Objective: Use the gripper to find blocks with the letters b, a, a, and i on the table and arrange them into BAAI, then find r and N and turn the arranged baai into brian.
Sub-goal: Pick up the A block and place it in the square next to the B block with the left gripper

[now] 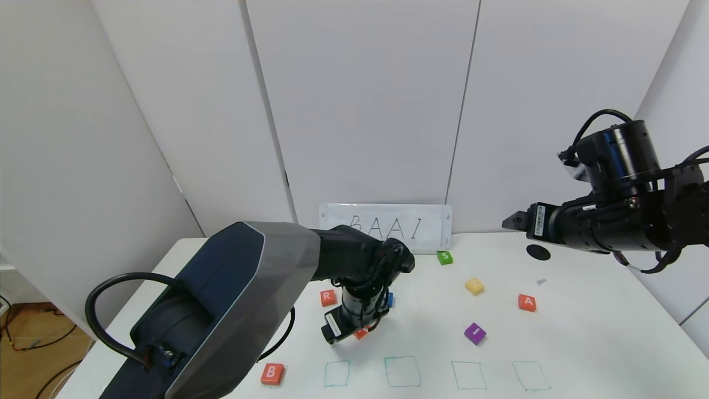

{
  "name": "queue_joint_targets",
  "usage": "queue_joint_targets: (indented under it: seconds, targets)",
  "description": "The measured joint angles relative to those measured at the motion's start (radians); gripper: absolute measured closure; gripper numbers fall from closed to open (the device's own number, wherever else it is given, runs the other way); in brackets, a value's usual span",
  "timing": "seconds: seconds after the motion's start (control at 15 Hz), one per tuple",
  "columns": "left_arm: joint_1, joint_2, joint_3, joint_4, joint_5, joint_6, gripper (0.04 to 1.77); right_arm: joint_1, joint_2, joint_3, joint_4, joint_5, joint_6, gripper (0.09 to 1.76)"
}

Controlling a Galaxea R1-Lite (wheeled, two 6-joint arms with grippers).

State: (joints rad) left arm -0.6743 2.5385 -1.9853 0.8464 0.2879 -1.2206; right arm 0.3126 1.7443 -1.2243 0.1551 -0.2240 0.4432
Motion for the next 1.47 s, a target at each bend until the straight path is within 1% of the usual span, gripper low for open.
queue_joint_targets:
  seconds: [0.07, 0.2, 0.27, 0.4, 0.53, 0.6, 0.67, 1.07, 1.27, 1.47]
  targets:
    - [-0.002, 0.001, 0.000, 0.000, 0.000, 0.000, 0.09, 0.000, 0.000, 0.000, 0.000, 0.000, 0.000, 0.14]
    - [-0.006, 0.004, 0.000, -0.002, 0.000, 0.001, 0.45, 0.000, 0.000, 0.000, 0.000, 0.000, 0.000, 0.14]
    - [-0.006, 0.005, 0.000, -0.001, 0.000, 0.001, 0.59, 0.000, 0.000, 0.000, 0.000, 0.000, 0.000, 0.14]
    - [-0.007, 0.006, 0.000, -0.001, 0.000, 0.003, 0.84, 0.000, 0.000, 0.000, 0.000, 0.000, -0.001, 0.14]
    - [-0.007, 0.008, 0.000, -0.001, 0.001, 0.003, 1.02, 0.000, 0.000, 0.000, 0.000, 0.000, -0.001, 0.14]
    - [-0.007, 0.009, 0.000, -0.001, 0.001, 0.004, 1.20, 0.000, 0.000, 0.000, 0.000, 0.000, -0.001, 0.14]
    - [-0.007, 0.009, 0.000, -0.001, 0.001, 0.005, 1.30, 0.000, -0.001, 0.000, 0.000, 0.000, -0.001, 0.14]
    - [-0.017, 0.007, 0.002, 0.008, 0.000, 0.012, 1.30, 0.000, -0.002, 0.000, 0.000, 0.000, -0.001, 0.14]
    - [-0.017, -0.015, 0.024, 0.048, -0.002, 0.019, 1.30, -0.003, -0.005, -0.001, 0.000, 0.001, -0.001, 0.14]
    - [-0.015, -0.046, 0.060, 0.044, 0.002, 0.044, 1.30, -0.010, -0.018, -0.003, 0.000, 0.004, 0.000, 0.14]
